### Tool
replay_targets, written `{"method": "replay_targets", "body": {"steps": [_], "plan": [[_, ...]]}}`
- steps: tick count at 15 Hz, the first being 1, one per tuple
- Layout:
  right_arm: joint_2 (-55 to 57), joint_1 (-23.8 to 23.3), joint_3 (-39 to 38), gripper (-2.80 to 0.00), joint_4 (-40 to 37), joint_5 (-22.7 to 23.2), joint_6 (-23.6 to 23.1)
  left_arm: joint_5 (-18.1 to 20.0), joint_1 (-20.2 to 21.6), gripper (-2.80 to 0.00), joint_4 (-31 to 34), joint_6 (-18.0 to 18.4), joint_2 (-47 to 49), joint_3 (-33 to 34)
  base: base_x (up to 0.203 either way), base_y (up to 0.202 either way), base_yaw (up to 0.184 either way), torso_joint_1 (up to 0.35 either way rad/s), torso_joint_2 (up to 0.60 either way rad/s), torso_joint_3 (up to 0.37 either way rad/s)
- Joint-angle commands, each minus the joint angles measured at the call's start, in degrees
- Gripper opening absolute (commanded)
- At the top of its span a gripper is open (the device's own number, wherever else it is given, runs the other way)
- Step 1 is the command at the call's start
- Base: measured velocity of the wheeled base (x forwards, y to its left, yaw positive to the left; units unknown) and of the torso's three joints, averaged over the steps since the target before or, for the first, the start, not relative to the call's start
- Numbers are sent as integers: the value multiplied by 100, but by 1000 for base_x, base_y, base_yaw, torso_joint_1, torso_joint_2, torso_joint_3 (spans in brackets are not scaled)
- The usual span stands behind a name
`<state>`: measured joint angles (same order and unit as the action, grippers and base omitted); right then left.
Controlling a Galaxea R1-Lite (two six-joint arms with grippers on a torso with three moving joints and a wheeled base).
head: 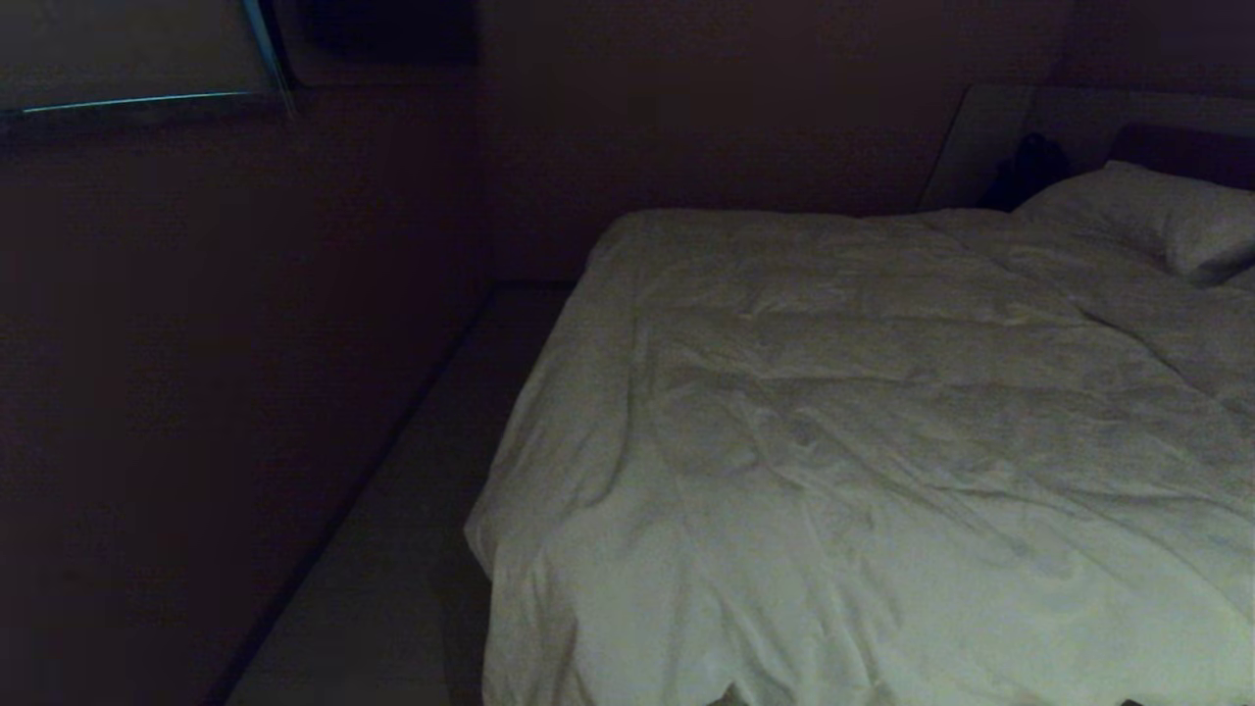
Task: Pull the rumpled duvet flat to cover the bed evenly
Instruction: Flatten the corners of the folded blanket
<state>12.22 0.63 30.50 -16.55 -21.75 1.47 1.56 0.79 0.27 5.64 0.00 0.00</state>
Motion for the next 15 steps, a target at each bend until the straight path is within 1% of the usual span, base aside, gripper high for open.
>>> {"method": "replay_targets", "body": {"steps": [1,2,3,4,6,8,9,12,13,14,15], "plan": [[-850,-76,-232,-280,35,595,-200,-15,0,-280,-60,21,0,0,0,0,0,0,0,0],[-1136,-78,-305,-280,71,1092,-379,9,0,-280,-297,-9,0,-5,0,0,0,0,0,0],[-1222,-80,-363,-280,140,1368,-571,29,0,-280,-361,-28,0,-9,0,0,0,0,0,0],[-1213,-81,-378,-280,165,1404,-608,32,0,-280,-364,-27,0,-8,0,0,0,0,0,0],[-1213,-81,-386,-280,905,1447,-1198,501,0,-280,-974,6,0,0,0,0,0,0,0,0],[-1213,-81,-396,-280,953,1462,-1246,526,0,-280,-993,14,0,-3,0,0,0,0,0,0],[-1213,-81,-595,-280,1270,1510,-1413,589,0,-280,-1070,40,0,-25,0,0,0,0,0,0],[-1207,-81,-1950,-280,2220,1713,-1759,609,0,-280,-1161,60,0,-88,0,0,0,0,0,0],[-1207,-81,-2132,-280,2436,1801,-1808,618,-1,-280,-1127,60,10,-121,0,0,0,0,0,0],[-1209,-81,-2494,-280,2434,1920,-1703,642,-4,-280,-1023,56,49,-373,0,0,0,0,0,0],[-1211,-81,-2829,-280,2432,2008,-1530,668,-6,-280,-849,-23,183,-699,0,0,0,0,0,0]]}}
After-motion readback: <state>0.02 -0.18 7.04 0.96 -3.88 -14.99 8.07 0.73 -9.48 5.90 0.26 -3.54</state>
